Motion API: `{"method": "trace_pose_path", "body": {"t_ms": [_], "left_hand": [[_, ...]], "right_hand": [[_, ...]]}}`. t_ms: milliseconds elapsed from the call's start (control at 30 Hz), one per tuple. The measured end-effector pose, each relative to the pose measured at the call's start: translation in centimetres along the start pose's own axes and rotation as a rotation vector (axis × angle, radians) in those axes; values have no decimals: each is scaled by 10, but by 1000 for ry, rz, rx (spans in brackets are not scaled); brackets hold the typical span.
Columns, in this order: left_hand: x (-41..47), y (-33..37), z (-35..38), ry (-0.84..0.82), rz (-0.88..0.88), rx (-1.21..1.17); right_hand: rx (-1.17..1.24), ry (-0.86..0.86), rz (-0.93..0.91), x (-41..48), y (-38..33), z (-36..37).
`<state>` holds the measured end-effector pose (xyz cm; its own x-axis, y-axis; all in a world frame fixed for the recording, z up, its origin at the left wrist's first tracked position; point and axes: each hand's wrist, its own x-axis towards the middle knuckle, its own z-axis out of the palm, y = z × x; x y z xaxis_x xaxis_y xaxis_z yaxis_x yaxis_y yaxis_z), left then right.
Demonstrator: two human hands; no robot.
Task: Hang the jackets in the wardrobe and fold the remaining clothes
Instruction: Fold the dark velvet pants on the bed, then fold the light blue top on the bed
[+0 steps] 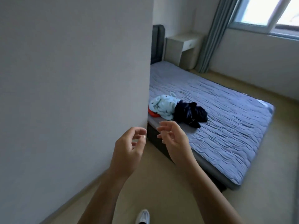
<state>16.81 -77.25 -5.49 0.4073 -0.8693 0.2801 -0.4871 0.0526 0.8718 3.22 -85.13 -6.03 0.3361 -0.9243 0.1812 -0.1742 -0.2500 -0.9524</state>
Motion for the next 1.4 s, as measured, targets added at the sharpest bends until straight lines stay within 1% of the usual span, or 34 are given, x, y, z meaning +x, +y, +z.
{"method": "trace_pose_path", "body": {"t_ms": [133, 267, 433, 500, 600, 733, 833, 967, 1033, 1133, 1267, 1333, 1400], "left_hand": [[92, -15, 65, -162, 1, -62], [172, -25, 137, -307, 24, -86], [247, -44, 234, -486, -26, -55], [276, -56, 273, -527, -39, -16], [321, -78, 327, -527, -66, 39], [384, -105, 383, -479, -143, 111], [432, -128, 417, -486, -174, 128], [493, -189, 460, -490, -233, 165], [519, -229, 483, -534, -295, 207], [552, -281, 515, -645, -369, 263], [597, -336, 544, -738, -374, 318], [627, -367, 555, -729, -365, 356], [655, -396, 562, -679, -364, 390]], "right_hand": [[-66, 128, 138, 67, 41, -49], [-60, 263, 224, 121, 81, -100], [-40, 361, 339, 171, 149, -158], [-15, 383, 387, 199, 183, -181], [12, 365, 442, 257, 233, -209], [5, 252, 518, 350, 282, -235], [-22, 176, 557, 421, 317, -241], [-59, 102, 640, 498, 386, -232], [-90, 87, 708, 526, 429, -226], [-125, 112, 849, 557, 490, -217], [-161, 160, 976, 595, 552, -203], [-181, 133, 997, 619, 577, -188], [-197, 93, 976, 643, 597, -173]]}}
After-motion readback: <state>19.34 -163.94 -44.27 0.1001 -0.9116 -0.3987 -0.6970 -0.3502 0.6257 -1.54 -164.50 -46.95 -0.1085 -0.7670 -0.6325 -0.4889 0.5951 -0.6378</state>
